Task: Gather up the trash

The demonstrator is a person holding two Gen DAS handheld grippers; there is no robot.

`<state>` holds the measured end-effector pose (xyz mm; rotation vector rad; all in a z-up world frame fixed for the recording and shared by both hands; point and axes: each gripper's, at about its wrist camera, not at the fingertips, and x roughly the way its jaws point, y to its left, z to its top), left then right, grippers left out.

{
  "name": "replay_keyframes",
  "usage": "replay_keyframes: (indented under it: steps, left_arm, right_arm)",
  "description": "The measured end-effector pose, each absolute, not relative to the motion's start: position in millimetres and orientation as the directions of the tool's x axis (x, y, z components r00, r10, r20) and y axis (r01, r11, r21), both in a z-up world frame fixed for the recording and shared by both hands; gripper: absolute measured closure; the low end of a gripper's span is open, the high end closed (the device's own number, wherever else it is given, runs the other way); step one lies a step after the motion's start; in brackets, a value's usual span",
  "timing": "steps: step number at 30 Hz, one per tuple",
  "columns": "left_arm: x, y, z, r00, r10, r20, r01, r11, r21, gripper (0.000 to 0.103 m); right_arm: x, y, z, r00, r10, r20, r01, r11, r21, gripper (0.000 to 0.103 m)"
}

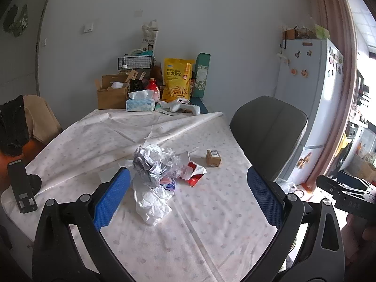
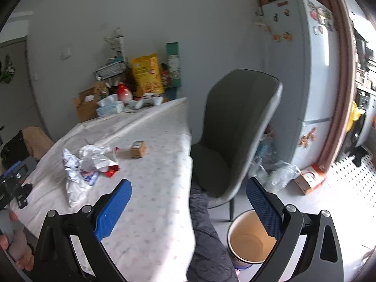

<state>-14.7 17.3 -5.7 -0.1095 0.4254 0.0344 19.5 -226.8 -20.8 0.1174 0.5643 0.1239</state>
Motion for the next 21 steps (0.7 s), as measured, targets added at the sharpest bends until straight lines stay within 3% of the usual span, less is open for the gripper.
replay_keyframes:
  steps: [14,21]
  left_arm:
    - [-11.8,85.9,-8.0,0.901,0.091,-0.425,-0.169,0.974,-0.150,0.004]
    - [5.1,117.4,-30.1,0.874,0.108,-0.474,-0.210,0.963,-0.167,0.005]
  right_arm:
    - [55.5,-168.4,-13.2,0.791,0.307,-0.530,-0.273,0.951,0.144,0.009]
    - [91.0,-149.2,-21.4,0.728,0.394,-0.560,-0.323,0.919,0.226,0.022]
